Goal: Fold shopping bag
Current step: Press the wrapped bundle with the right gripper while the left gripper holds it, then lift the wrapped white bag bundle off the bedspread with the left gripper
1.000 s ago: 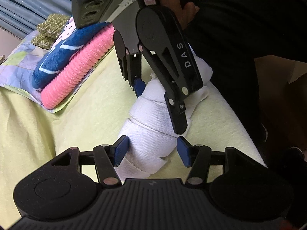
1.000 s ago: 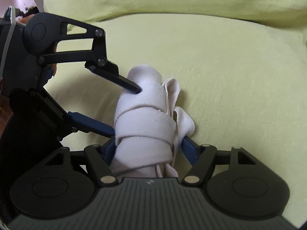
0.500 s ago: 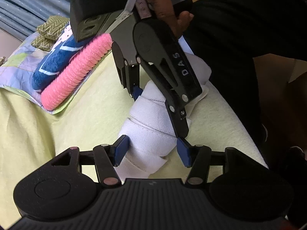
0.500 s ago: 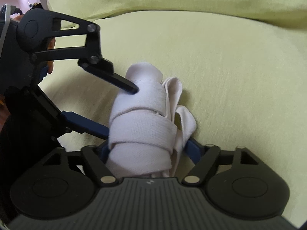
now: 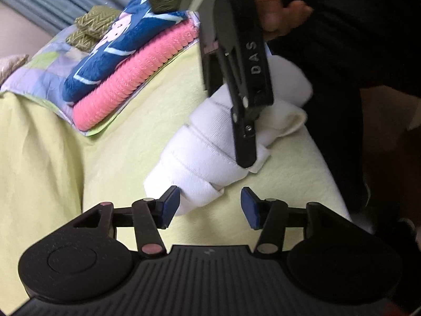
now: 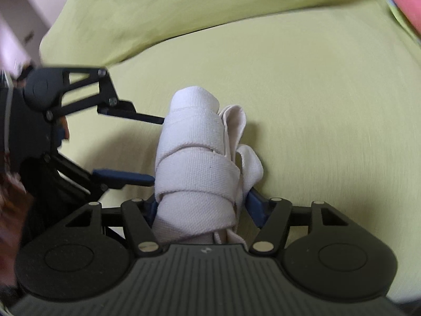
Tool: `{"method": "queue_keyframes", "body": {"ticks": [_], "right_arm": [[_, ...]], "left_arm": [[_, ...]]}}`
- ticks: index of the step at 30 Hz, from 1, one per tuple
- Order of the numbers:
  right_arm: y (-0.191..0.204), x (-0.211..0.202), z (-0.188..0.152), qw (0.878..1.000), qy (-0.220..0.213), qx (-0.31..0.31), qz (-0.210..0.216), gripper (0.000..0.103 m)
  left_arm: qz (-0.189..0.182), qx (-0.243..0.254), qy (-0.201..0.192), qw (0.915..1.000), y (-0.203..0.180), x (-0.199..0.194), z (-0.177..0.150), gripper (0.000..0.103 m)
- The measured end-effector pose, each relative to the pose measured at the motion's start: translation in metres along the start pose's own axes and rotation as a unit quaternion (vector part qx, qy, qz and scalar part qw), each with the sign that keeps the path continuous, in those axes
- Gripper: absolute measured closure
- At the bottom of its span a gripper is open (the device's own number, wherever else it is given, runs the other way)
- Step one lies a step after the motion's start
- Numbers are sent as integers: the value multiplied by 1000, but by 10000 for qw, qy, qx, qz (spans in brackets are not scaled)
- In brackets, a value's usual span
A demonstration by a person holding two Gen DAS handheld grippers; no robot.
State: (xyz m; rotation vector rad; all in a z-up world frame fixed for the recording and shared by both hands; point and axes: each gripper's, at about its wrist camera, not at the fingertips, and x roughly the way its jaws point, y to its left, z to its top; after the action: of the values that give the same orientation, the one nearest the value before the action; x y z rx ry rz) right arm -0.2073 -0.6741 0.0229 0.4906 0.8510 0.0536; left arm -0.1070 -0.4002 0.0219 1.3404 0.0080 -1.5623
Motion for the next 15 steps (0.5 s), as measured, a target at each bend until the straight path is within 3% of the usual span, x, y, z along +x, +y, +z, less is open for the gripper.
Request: {"method": "queue_keyframes", "body": {"ticks": [5, 8, 15], "right_arm": [[-10, 1, -25, 9965, -349, 755, 28, 42], [-9, 0, -34, 9953, -412, 877, -51, 42], [-10, -6, -31, 9972, 15, 739, -77, 43]], "left_arm": [[1, -465, 6, 9989, 1, 19, 12, 46], [9, -752, -48, 9972, 4, 26, 14, 46], [-43, -394, -115, 9991, -2, 28, 15, 46]]}}
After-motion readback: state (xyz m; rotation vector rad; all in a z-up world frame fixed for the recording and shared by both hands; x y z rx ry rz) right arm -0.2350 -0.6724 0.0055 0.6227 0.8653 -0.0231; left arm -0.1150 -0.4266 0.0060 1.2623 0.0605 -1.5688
